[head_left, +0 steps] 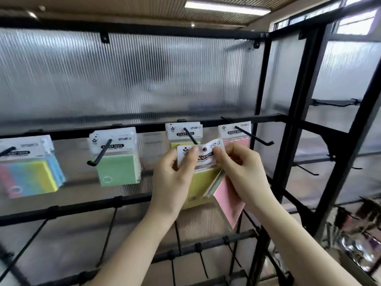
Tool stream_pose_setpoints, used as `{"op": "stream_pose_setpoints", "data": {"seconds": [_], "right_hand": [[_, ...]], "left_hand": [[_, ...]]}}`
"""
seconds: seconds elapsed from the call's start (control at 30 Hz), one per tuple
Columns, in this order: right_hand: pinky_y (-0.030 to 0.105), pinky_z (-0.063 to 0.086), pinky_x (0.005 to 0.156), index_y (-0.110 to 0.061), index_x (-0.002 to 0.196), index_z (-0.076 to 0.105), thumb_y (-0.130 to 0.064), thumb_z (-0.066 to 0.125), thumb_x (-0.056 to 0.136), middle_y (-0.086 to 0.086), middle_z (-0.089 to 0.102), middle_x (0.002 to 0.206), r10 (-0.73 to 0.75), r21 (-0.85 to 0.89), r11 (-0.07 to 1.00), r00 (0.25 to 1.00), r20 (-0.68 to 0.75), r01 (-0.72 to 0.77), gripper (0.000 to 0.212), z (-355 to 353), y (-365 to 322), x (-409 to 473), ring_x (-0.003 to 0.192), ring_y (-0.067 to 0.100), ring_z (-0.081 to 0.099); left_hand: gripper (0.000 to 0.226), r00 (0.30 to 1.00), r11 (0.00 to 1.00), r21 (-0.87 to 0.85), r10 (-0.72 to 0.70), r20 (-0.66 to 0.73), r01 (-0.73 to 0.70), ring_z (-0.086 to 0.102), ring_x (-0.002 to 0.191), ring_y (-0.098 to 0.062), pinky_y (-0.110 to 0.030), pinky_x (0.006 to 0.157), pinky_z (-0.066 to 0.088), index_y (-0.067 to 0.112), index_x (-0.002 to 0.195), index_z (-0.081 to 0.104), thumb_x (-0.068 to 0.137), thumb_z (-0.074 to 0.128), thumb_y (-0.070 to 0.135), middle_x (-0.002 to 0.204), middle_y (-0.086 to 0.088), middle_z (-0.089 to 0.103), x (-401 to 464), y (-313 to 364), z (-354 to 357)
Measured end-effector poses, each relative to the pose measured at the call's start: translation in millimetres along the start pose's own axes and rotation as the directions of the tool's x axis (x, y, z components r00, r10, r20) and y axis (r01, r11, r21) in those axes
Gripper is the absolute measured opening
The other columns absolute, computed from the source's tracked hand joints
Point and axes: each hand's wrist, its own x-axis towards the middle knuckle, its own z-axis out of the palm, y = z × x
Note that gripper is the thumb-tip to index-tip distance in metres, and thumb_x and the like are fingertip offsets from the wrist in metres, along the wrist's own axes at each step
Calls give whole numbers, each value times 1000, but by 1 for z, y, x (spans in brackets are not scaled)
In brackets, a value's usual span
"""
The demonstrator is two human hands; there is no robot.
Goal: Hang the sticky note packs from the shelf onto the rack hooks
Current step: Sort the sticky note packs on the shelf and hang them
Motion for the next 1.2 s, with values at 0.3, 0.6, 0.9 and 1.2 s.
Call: {"op": "stream_pose_setpoints", "data": {"seconds": [0.3, 0.6, 0.9, 1.2], "right_hand": [[25, 38, 59, -6, 78, 57, -30, 64, 89, 3, 55, 67, 30, -78, 997, 998, 54, -25, 27, 7, 17, 14, 61, 12, 47], [1, 36, 63, -17, 105, 51, -39, 67, 86, -12, 53, 95, 212, -202, 957, 977, -10, -210, 33, 22, 49, 46, 83, -3, 50], [21, 40, 64, -23, 92, 54, -35, 64, 88, -14, 59, 85, 268, -316, 913, 963, -16, -260, 16, 42, 58, 53, 80, 6, 58], [21, 35, 56, 0, 81, 55, -28, 53, 96, 15, 61, 74, 182, -168, 966, 977, -107, -198, 31, 28, 59, 12, 66, 11, 47]], "left_hand": [[32, 1000, 992, 122, 19, -1, -19, 60, 72, -23, -34, 67, 48, 11, 86, 61, 89, 53, 42, 77, -10, 64, 15, -26, -4], [27, 980, 955, 281, -36, -196, 91, 54, 101, -13, -34, 94, 47, 19, 108, 48, 88, 65, 26, 107, 0, 55, 47, -69, -14], [23, 968, 933, 306, -125, -216, 189, 58, 97, -20, -37, 83, 50, 16, 106, 49, 89, 64, 21, 109, -4, 57, 55, -95, -14], [22, 992, 941, 337, 23, -126, 21, 48, 60, -5, -30, 60, 40, 10, 80, 53, 94, 54, 27, 64, 10, 50, 21, -92, -28]]}}
